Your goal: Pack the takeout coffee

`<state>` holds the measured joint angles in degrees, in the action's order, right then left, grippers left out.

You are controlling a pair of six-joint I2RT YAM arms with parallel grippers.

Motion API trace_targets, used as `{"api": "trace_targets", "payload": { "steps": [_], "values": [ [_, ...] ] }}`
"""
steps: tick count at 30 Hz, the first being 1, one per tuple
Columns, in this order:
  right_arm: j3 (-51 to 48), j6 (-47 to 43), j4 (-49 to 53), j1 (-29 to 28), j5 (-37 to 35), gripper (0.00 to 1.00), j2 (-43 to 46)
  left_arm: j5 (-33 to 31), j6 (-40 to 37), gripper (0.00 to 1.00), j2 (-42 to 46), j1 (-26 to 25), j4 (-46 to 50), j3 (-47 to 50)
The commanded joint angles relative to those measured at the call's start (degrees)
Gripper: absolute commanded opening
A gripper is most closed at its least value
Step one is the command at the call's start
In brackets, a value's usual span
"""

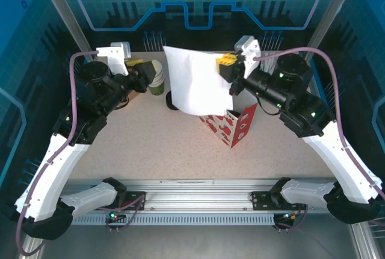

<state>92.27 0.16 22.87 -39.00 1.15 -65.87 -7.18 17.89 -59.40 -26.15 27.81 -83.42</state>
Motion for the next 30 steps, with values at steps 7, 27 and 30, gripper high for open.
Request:
{"api": "trace_targets", "payload": {
  "steps": [7, 27, 30],
  "values": [
    [6.54, 3.38, 6.39, 6.09, -1.40, 0.01, -0.89, 2.08, -0.03, 0.43, 0.12, -0.15, -1.25, 1.67],
    [13.32, 8.71, 2.78, 12.11, 2.40, 0.00, -2.92, 2.26, -0.92, 0.43, -2.12, -0.20, -0.83, 1.68],
    [13.38, 8.03, 3.37, 12.18, 1.57, 0.00, -2.95, 2.21, -1.23, 0.43, -2.27, -0.14, -0.65, 1.68]
  ]
}}
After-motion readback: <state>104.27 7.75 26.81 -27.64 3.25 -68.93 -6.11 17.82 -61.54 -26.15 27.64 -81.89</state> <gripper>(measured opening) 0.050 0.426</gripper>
